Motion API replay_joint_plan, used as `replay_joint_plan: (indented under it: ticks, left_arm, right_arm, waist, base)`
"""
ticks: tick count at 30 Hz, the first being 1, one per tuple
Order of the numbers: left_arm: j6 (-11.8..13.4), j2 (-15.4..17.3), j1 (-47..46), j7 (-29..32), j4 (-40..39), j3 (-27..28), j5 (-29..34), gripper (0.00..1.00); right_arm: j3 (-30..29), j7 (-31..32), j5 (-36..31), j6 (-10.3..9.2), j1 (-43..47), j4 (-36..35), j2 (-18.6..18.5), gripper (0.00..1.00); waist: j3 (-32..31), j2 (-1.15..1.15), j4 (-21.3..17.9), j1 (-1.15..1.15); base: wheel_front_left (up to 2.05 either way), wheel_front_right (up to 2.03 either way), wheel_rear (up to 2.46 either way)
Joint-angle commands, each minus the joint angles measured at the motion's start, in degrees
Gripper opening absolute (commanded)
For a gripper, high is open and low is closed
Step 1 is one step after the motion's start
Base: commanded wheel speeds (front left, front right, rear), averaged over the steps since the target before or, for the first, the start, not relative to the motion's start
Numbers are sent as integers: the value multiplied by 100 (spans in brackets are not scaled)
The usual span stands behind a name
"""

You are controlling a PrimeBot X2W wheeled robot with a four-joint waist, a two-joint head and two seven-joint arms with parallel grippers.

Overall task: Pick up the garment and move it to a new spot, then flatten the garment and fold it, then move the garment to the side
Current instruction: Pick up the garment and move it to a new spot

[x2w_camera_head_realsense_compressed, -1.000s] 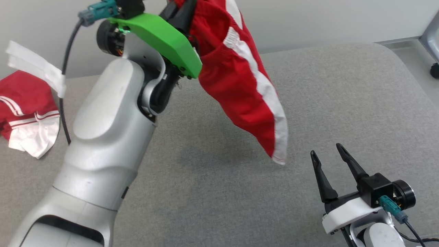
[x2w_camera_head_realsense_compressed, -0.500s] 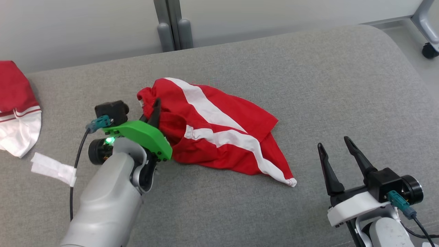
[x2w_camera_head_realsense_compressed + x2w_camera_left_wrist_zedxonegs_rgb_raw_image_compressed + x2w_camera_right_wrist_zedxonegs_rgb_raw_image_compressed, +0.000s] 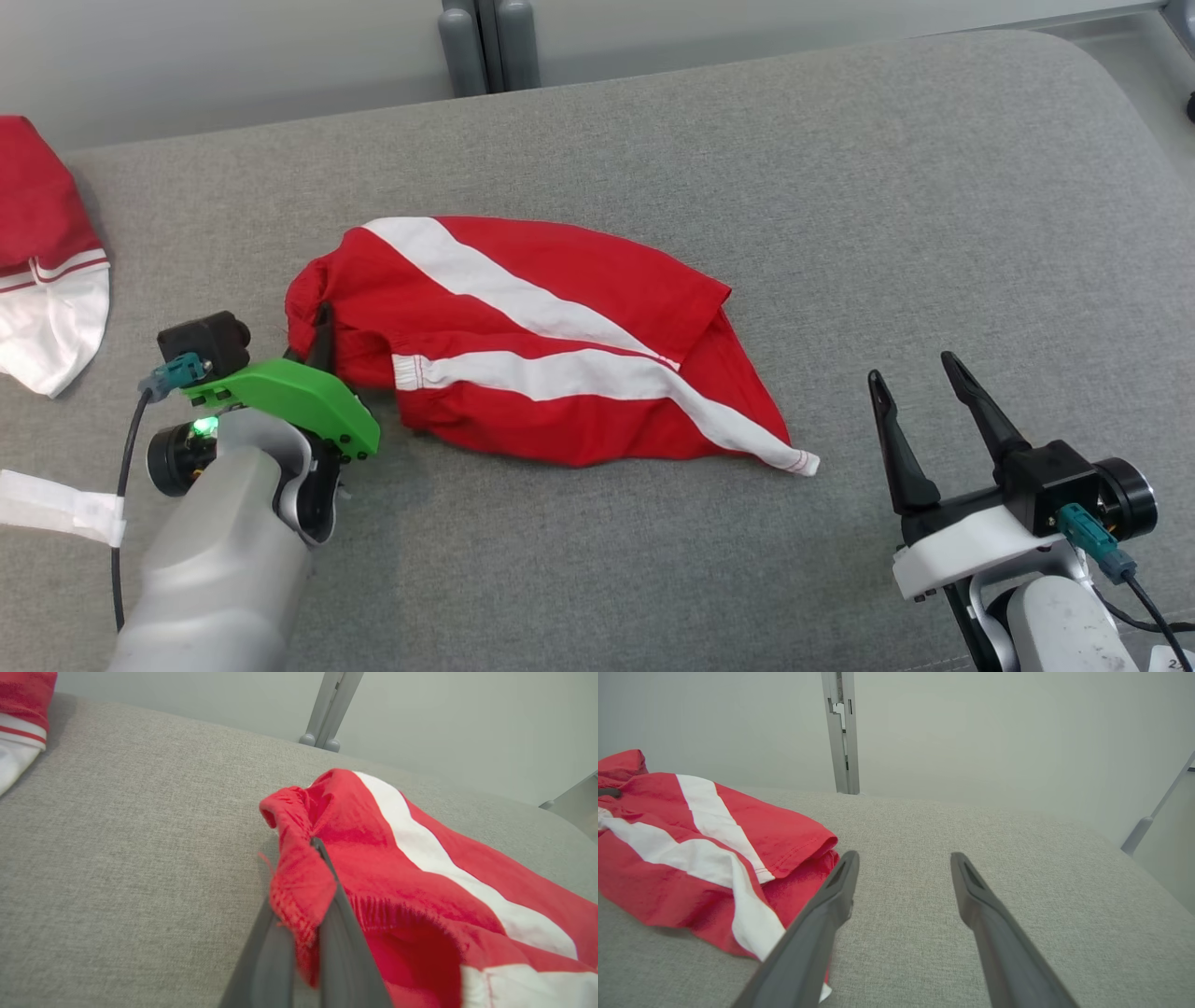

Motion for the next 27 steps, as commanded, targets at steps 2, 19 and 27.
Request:
replay_joint_plan:
  ticks: [2,19,27]
  left_arm:
    - [-26,85,-7,-52,-12,61,-4,40]
    - [-6,208,1561,-36,-1907,956,1401,100]
    - [53,-165,2643,-37,-2881,1465,2264,100]
  right_arm:
    - [16,-2,-20,-6,-44,2,-19,100]
    - [118,-2,4,-6,221,117,-22,100]
    - [116,-2,32,-6,377,171,-20,100]
  waist:
    - [5,0,15,0]
    - [-554,0,157,0]
    - [-867,0,161,0]
  base:
    - [0,0,0]
    - [0,0,0]
    - [0,0,0]
